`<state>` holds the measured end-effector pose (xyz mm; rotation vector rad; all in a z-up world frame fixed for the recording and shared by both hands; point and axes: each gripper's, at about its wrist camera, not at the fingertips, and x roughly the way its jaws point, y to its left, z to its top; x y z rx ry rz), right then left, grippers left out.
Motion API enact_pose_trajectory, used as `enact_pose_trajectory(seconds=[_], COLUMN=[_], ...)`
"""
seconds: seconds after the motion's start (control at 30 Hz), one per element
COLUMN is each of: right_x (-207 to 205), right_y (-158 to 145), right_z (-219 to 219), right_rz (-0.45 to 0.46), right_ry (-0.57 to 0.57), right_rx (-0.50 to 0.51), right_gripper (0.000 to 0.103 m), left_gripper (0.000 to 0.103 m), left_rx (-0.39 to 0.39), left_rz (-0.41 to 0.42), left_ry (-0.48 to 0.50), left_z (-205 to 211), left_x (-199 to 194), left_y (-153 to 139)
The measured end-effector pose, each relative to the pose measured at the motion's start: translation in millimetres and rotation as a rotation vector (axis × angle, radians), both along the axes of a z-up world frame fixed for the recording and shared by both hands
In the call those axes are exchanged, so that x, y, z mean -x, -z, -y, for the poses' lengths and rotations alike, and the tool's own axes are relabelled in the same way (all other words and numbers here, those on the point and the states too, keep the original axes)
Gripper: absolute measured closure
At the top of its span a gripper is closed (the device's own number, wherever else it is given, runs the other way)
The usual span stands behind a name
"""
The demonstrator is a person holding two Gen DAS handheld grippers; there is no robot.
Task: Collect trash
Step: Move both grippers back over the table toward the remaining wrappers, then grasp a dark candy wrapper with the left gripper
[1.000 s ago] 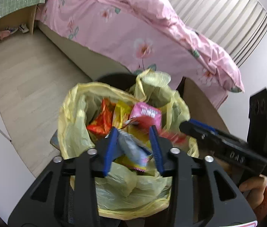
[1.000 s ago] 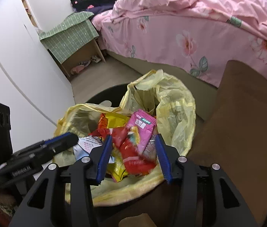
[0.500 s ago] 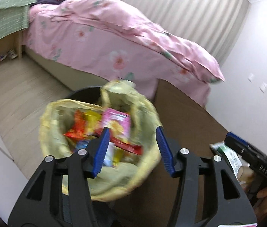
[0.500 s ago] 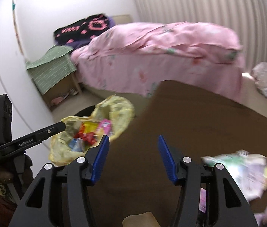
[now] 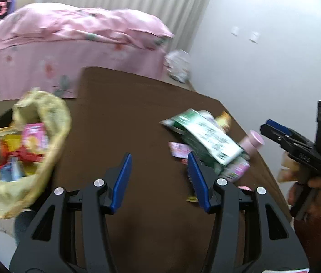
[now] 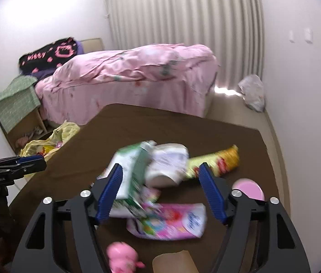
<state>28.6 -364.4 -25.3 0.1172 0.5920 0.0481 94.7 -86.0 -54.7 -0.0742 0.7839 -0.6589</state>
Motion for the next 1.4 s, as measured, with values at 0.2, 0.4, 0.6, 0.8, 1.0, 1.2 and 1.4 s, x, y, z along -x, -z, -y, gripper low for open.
enact_pose_trajectory(seconds=[0.2,0.4,0.6,0.8,1.0,1.2,1.4], right_x=[26.6,41.2,36.4,7.1,-17.5,-14.2,10.3], right_y=[33.4,51.5,58.8,78.7,96.7,105.1,102.2], right_z=[17.4,11.3,14.3,20.3,20.4,25.2,3.0], right_rz=[-0.076,-0.082,-0.103,-0.172,-0.264,-0.305,-0.307], right_ry=[0.02,0.012,0.037,0.018,0.016,-0.009,-0.072], right_rx=[0.019,0.042,0.077,0.041,0.067,-0.036,-0.032], right_gripper=[0.036,0.036,0.036,0.036,0.036,0.036,0.036], left_gripper=[0.055,0.055,0.078,0.087,0.087,0.081,0.07], left_rx=[-0.054,-0.124,-0.133,-0.148,-0.153,-0.134,-0.107], left_rz=[-0.019,-0.115,-0.191,-0.181,-0.153,-0.144,-0.105], left_ry=[0.107,0.129,0.117,0.076,0.041,0.024,-0.014], left_z=[45.7,76.7,83.2,63.2,44.1,36.0,25.1], left_x=[2.5,-20.4,-25.4,-13.1,-6.0,-5.2,-5.2], left_y=[11.8,37.1,51.7,48.6,39.7,34.9,25.3])
